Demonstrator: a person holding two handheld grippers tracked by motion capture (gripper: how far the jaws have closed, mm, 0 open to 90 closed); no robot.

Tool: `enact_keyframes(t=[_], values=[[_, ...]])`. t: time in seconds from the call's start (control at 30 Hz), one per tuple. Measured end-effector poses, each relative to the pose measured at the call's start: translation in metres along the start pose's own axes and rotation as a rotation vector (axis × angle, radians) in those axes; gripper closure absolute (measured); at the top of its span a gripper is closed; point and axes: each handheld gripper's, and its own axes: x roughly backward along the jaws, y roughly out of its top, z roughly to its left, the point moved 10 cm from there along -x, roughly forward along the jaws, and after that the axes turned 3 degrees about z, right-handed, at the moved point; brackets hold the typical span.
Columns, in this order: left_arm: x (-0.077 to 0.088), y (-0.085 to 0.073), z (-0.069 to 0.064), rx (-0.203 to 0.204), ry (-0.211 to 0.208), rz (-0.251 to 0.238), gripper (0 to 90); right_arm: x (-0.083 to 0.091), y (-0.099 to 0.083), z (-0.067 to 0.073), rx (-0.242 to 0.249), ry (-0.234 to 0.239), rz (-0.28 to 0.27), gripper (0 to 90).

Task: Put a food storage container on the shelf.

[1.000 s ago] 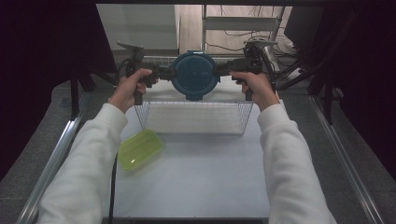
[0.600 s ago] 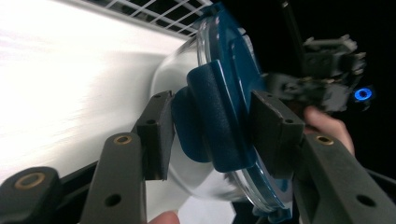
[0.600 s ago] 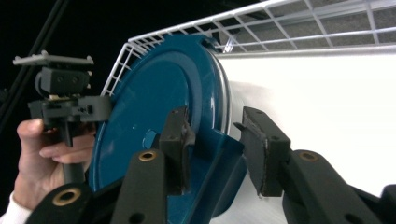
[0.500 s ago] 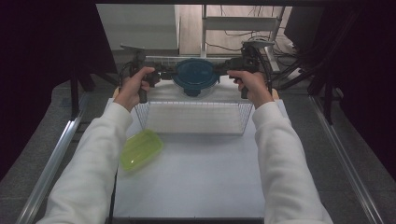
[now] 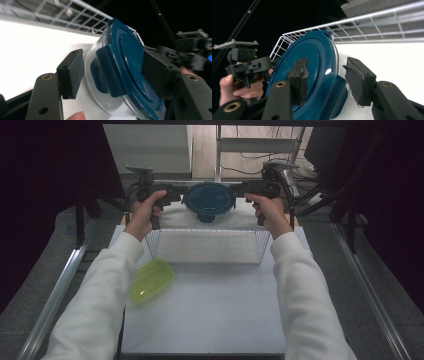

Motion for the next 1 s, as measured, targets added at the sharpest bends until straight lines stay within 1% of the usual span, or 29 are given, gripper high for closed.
enact_keyframes(t=[0.1,0.17,0.2,0.23,0.27,0.3,0.33,0.37,0.4,0.43,0.47,0.5,0.63,0.67,0.7,0.8,0.83,0.87,0.9,0.97,1.0], values=[[0.009,-0.002,-0.005,-0.059,0.028,-0.015,32.8,0.011,-0.003,0.006,0.069,-0.007,-0.017,47.1],[0.014,-0.006,-0.008,-0.118,0.075,-0.012,32.2,0.017,-0.006,0.008,0.103,-0.011,-0.021,45.7],[0.018,-0.009,-0.012,-0.141,0.081,-0.008,32.2,0.021,-0.008,0.009,0.12,-0.015,-0.024,45.2],[0.019,-0.011,-0.015,-0.153,0.082,-0.007,31.9,0.025,-0.011,0.011,0.138,-0.015,-0.026,44.9],[0.023,-0.014,-0.02,-0.179,0.089,-0.01,31.7,0.027,-0.014,0.011,0.153,-0.019,-0.027,44.6],[0.025,-0.016,-0.024,-0.196,0.089,-0.009,31.6,0.031,-0.018,0.012,0.178,-0.027,-0.03,44.2],[0.03,-0.02,-0.029,-0.228,0.096,-0.011,31.3,0.034,-0.02,0.012,0.194,-0.033,-0.033,44.0],[0.032,-0.023,-0.031,-0.246,0.104,-0.013,31.4,0.038,-0.025,0.013,0.221,-0.043,-0.038,43.7],[0.035,-0.027,-0.034,-0.275,0.117,-0.011,31.5,0.04,-0.027,0.014,0.234,-0.047,-0.037,43.4],[0.037,-0.031,-0.037,-0.29,0.124,-0.009,31.6,0.044,-0.032,0.015,0.255,-0.05,-0.039,43.3],[0.038,-0.034,-0.038,-0.301,0.129,-0.005,31.9,0.047,-0.035,0.017,0.268,-0.047,-0.039,43.2],[0.039,-0.04,-0.04,-0.322,0.136,0.003,32.0,0.048,-0.038,0.018,0.277,-0.046,-0.042,43.3],[0.043,-0.06,-0.045,-0.362,0.13,0.019,32.7,0.056,-0.049,0.024,0.327,-0.048,-0.059,43.2],[0.045,-0.065,-0.045,-0.373,0.138,0.022,32.6,0.057,-0.051,0.024,0.333,-0.047,-0.061,43.2],[0.048,-0.072,-0.046,-0.4,0.15,0.027,32.4,0.059,-0.055,0.025,0.341,-0.043,-0.064,43.2],[0.053,-0.086,-0.048,-0.429,0.151,0.033,31.7,0.063,-0.065,0.026,0.382,-0.044,-0.072,43.2],[0.055,-0.093,-0.048,-0.429,0.144,0.034,31.3,0.064,-0.069,0.026,0.397,-0.053,-0.072,43.1],[0.056,-0.096,-0.049,-0.427,0.141,0.035,31.1,0.066,-0.074,0.025,0.418,-0.066,-0.072,42.9],[0.057,-0.102,-0.049,-0.428,0.137,0.037,30.8,0.066,-0.077,0.025,0.429,-0.069,-0.075,42.8],[0.058,-0.112,-0.049,-0.439,0.143,0.043,30.5,0.069,-0.087,0.026,0.44,-0.055,-0.074,42.7],[0.058,-0.12,-0.048,-0.448,0.148,0.051,30.3,0.07,-0.092,0.026,0.444,-0.049,-0.073,42.7]])
